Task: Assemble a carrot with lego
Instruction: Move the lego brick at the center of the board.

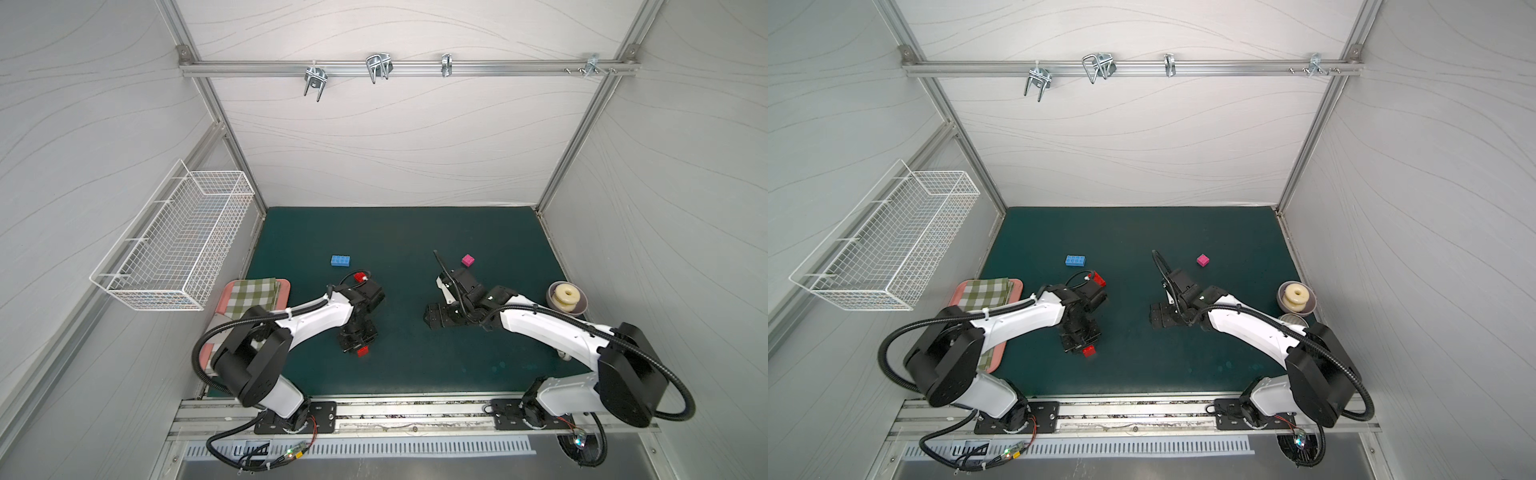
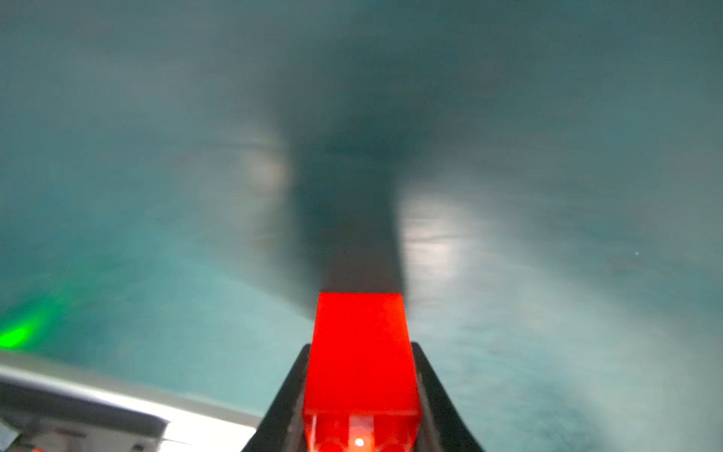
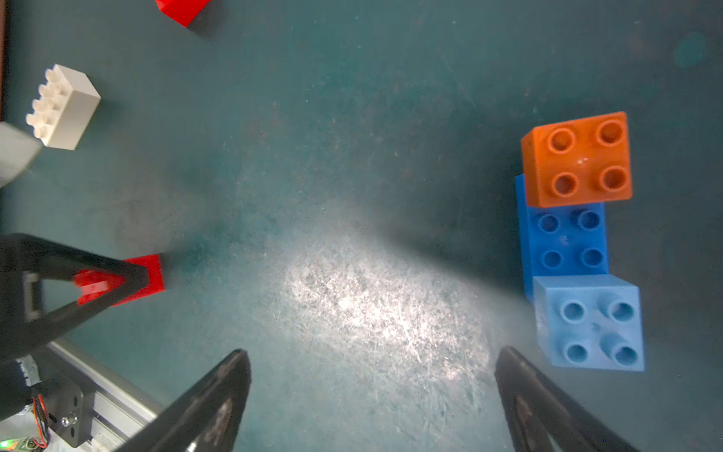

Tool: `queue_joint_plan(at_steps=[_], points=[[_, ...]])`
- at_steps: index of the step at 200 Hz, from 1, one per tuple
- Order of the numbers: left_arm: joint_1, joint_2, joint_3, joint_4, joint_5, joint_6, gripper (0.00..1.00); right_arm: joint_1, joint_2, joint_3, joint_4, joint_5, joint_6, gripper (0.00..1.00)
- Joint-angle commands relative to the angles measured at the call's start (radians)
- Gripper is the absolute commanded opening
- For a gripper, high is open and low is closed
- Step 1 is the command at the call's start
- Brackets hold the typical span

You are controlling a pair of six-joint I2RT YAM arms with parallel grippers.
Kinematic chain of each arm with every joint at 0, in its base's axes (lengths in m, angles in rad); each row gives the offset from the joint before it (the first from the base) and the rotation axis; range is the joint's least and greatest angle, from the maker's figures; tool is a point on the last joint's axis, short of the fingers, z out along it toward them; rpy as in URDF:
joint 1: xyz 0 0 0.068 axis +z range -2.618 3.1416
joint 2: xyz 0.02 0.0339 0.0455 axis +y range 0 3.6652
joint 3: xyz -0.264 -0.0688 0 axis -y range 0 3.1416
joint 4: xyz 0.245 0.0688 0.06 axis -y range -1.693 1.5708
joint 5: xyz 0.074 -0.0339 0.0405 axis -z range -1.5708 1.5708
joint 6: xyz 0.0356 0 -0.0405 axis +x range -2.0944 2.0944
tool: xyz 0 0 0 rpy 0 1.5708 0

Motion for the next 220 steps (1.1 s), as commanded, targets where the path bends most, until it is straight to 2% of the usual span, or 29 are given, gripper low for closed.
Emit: queue_joint_plan(at_steps=[1, 65, 107, 128, 186, 220], points=[[-0.042, 0.095, 0.125, 0.039, -0.028, 0.07, 0.05, -0.017, -0.062, -0.017, -0.049, 0.0, 0.004, 0.99], [-0.074, 0.355, 0.448, 0.001, -0.038, 0.229, 0.0, -0.131, -0.246, -0.012, -0.178, -0.013, 0.008, 0.99], [-0.088, 0.42, 0.529, -0.051, -0.045, 0.279, 0.06, -0.2, -0.271, -0.023, -0.195, -0.059, 0.002, 0.99], [-0.093, 0.423, 0.544, -0.076, -0.06, 0.3, 0.17, -0.215, -0.269, -0.031, -0.188, -0.074, 0.006, 0.99], [-0.1, 0.387, 0.575, -0.127, -0.106, 0.304, 0.6, -0.221, -0.261, -0.023, -0.184, -0.081, 0.008, 0.99], [-0.088, 0.29, 0.578, -0.174, -0.179, 0.279, 0.94, -0.222, -0.262, -0.02, -0.184, -0.087, 0.011, 0.99]])
